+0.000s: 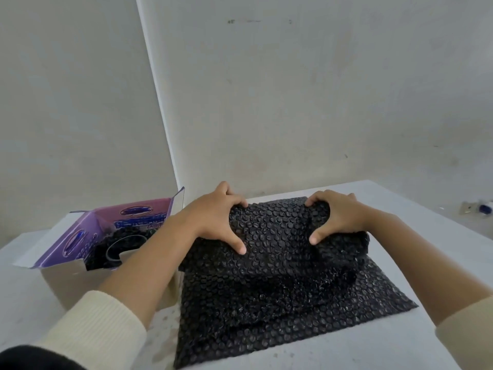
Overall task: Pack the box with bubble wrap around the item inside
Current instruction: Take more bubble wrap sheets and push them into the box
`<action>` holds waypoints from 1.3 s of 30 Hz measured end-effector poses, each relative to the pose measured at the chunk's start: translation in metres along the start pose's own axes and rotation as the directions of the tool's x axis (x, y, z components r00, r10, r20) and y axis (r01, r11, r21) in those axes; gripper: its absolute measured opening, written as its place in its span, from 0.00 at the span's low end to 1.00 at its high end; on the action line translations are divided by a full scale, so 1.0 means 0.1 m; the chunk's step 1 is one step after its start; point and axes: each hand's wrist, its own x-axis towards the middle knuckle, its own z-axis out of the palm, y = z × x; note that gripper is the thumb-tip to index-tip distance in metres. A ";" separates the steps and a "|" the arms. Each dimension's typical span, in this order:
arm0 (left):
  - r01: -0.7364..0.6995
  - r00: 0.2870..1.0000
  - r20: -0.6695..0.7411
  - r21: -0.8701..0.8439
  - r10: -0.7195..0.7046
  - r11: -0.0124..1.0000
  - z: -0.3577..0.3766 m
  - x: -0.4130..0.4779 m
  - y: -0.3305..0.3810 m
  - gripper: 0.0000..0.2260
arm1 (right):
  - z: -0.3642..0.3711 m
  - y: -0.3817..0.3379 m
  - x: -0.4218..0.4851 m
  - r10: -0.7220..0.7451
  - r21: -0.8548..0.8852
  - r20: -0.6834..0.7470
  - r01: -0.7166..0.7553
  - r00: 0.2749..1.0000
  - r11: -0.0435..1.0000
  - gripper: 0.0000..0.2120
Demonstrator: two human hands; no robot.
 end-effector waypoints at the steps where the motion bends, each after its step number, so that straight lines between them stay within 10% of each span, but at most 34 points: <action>1: -0.003 1.000 -0.011 0.028 0.004 1.000 -0.01 0.01 -0.01 0.40 | 0.00 0.00 -0.01 -0.006 -0.041 -0.003 0.006 1.000 0.999 0.49; 5: 0.000 0.994 -0.108 -0.003 0.000 1.000 -0.16 0.00 -0.08 0.28 | -0.04 0.05 0.02 -0.017 -0.124 -0.075 0.008 0.997 0.992 0.38; 10: -0.022 0.985 -0.170 -0.213 -0.015 0.977 -0.41 -0.05 -0.21 0.15 | -0.28 -0.06 -0.01 -0.006 0.251 -0.121 0.037 0.993 0.967 0.15; 20: -0.137 0.936 -0.352 -0.409 -0.017 0.902 -1.02 -0.47 -0.46 0.14 | -0.87 -0.59 0.08 -0.140 0.591 -0.198 0.233 0.970 0.773 0.18; 32: 0.207 0.757 -0.572 -0.250 -0.317 0.946 -1.14 -1.12 -1.40 0.06 | -0.58 -2.02 0.77 -0.205 0.568 -0.375 0.399 0.904 0.720 0.12; 39: 0.176 0.615 -0.692 -0.346 -0.378 0.922 -1.29 -1.41 -1.70 0.06 | -0.69 -2.84 0.88 -0.242 0.561 -0.581 0.598 0.777 0.572 0.15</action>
